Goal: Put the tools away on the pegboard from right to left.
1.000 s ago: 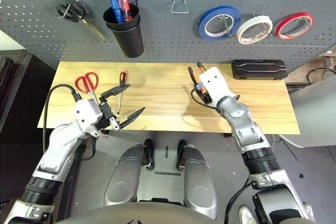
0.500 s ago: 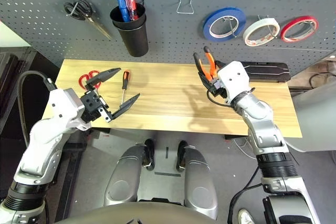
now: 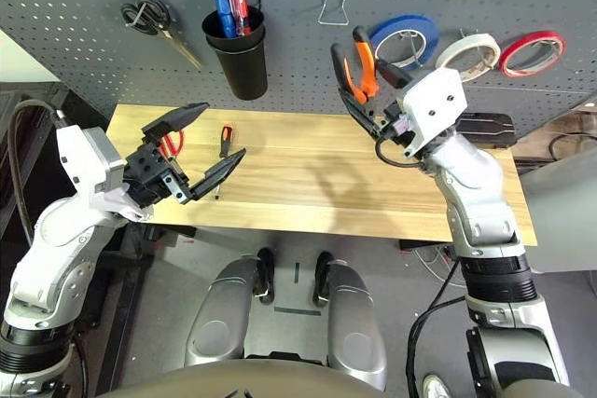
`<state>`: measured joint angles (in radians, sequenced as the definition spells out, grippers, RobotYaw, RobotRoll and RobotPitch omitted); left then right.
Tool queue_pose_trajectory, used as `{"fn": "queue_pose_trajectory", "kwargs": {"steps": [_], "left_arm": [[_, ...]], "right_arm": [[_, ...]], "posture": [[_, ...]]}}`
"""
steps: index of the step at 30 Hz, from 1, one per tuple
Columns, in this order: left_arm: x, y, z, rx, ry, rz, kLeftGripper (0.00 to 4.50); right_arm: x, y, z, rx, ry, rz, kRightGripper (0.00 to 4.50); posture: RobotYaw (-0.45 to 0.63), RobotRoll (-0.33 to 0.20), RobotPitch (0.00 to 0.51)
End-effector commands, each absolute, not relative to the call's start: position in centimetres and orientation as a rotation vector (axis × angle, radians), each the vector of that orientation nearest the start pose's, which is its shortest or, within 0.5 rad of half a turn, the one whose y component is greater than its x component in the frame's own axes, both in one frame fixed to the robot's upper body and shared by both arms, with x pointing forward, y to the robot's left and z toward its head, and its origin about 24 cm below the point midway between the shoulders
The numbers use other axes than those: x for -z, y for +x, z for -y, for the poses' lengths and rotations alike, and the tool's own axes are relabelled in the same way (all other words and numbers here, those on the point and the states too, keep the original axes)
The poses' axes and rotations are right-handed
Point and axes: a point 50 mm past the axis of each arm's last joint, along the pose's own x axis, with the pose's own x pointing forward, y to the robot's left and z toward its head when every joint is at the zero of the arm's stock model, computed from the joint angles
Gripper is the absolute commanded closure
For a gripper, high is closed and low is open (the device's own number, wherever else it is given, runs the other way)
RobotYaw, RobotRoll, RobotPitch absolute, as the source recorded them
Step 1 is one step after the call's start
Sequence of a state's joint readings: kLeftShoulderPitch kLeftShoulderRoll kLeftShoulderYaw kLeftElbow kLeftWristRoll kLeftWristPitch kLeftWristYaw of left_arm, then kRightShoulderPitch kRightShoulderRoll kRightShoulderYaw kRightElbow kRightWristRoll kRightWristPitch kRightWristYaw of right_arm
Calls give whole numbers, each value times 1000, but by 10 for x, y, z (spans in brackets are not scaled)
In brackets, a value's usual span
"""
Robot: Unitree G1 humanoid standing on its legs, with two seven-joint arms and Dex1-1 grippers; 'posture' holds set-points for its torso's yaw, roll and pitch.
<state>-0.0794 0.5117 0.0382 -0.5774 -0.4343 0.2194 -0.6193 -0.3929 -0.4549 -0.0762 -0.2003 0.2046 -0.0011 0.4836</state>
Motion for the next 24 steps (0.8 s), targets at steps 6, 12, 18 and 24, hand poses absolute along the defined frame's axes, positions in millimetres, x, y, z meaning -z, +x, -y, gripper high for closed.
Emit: {"fn": "queue_pose_trajectory", "kwargs": {"steps": [6,12,18,24], "left_arm": [[-178,221,-154,853,209,349,0],[-176,221,-155,843,193,341,0],[-176,223,-155,842,202,345,0],[-177,223,-156,841,215,347,0]], "right_arm": [[-242,290,165,-436,-340,704,1638],[-270,300,151,-373,-293,802,1638],[-275,317,141,-331,-285,828,1638],[-275,333,131,-294,-275,847,1638]], "posture": [[136,0,234],[142,0,231],[151,0,233],[166,0,238]]}}
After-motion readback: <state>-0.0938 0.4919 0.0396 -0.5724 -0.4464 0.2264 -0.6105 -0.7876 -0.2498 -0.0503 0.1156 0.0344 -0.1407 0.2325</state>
